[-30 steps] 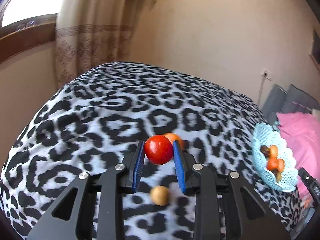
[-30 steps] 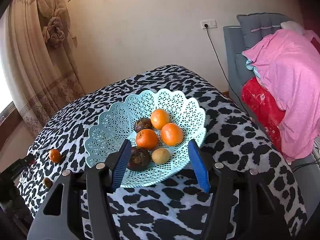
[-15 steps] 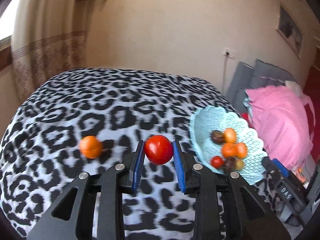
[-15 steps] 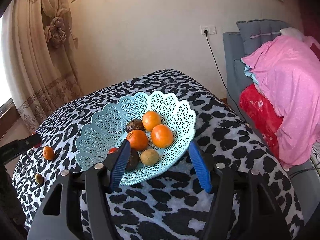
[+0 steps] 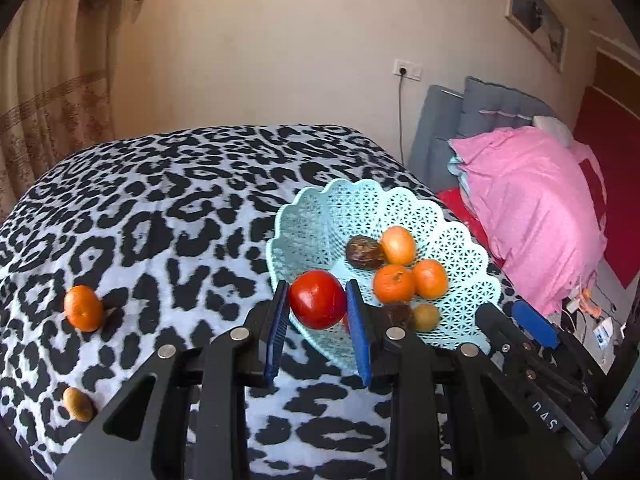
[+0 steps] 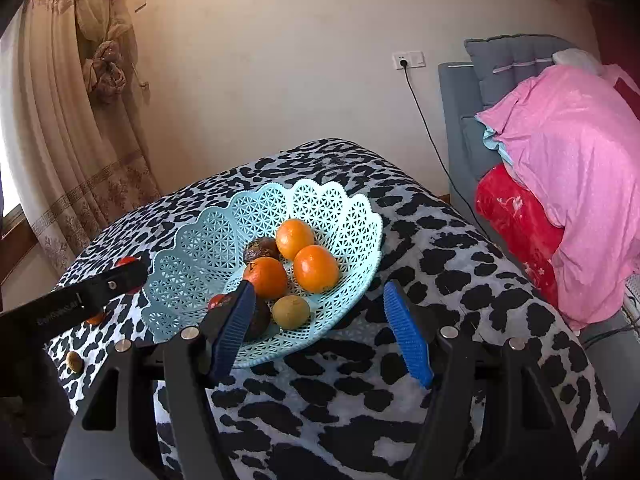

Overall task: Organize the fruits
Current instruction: 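Carry the red tomato into the blue basket and open the left tool, then move the open left tool toward the last orange on the bed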

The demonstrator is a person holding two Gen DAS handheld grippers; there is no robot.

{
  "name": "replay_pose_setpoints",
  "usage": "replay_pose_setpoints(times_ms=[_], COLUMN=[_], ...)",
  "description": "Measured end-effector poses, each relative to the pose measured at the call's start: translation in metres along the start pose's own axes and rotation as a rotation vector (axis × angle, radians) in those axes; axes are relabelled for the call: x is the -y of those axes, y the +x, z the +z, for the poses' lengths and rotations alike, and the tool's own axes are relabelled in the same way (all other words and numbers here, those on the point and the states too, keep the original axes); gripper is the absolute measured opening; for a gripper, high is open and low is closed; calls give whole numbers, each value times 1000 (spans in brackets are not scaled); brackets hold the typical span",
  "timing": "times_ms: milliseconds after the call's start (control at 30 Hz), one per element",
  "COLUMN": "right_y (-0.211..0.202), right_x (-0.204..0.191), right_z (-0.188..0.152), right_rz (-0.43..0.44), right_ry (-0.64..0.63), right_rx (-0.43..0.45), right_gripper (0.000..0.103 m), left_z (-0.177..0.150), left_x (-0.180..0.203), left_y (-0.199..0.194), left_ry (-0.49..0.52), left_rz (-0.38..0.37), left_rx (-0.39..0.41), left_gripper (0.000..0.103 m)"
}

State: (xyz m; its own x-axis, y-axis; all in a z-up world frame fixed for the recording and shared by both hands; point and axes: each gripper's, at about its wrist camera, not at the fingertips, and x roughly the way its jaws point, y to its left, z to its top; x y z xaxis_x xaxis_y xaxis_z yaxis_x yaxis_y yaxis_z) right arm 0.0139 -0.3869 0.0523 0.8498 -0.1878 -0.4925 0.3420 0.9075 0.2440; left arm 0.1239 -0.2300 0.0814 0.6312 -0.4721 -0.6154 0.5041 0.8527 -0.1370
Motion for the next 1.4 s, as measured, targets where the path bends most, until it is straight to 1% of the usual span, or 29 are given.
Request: replay_pose_setpoints(times_ms=[67, 100, 167, 467, 500, 567, 1167, 1233, 1300, 1400], right_y=[0, 0, 0, 0, 0, -1, -7, -8, -8, -9], right_x=[0, 0, 0, 0, 0, 0, -1, -1, -1, -1], right_z=[0, 0, 0, -1, -2, -2, 0, 0, 0, 0], right_rz=[0, 0, 0, -3, -4, -5, 5, 8, 7, 9], right_ry=[2, 1, 1, 3, 3, 5, 12, 12, 13, 13], right_rx=[-1, -1, -1, 6, 7, 9, 26, 27, 30, 30], right_gripper=[69, 69, 69, 70, 70, 70, 70, 71, 75, 75], left_z=[0, 1, 1, 1, 0, 0, -7, -7, -7, -7], left_x=[2, 2, -1, -18, -19, -21, -53, -55, -56, -57], left_y=[3, 3, 1, -5, -6, -9, -35, -37, -40, -42], left_ry=[0, -2, -13, -55, -56, -60, -123, -125, -121, -116], left_rz=[0, -2, 2, 31, 34, 43, 99, 109, 123, 136], left_rx=[-1, -1, 9, 11, 12, 20, 38, 42, 50, 56], left_gripper=[33, 40, 52, 53, 59, 65, 67, 67, 67, 67])
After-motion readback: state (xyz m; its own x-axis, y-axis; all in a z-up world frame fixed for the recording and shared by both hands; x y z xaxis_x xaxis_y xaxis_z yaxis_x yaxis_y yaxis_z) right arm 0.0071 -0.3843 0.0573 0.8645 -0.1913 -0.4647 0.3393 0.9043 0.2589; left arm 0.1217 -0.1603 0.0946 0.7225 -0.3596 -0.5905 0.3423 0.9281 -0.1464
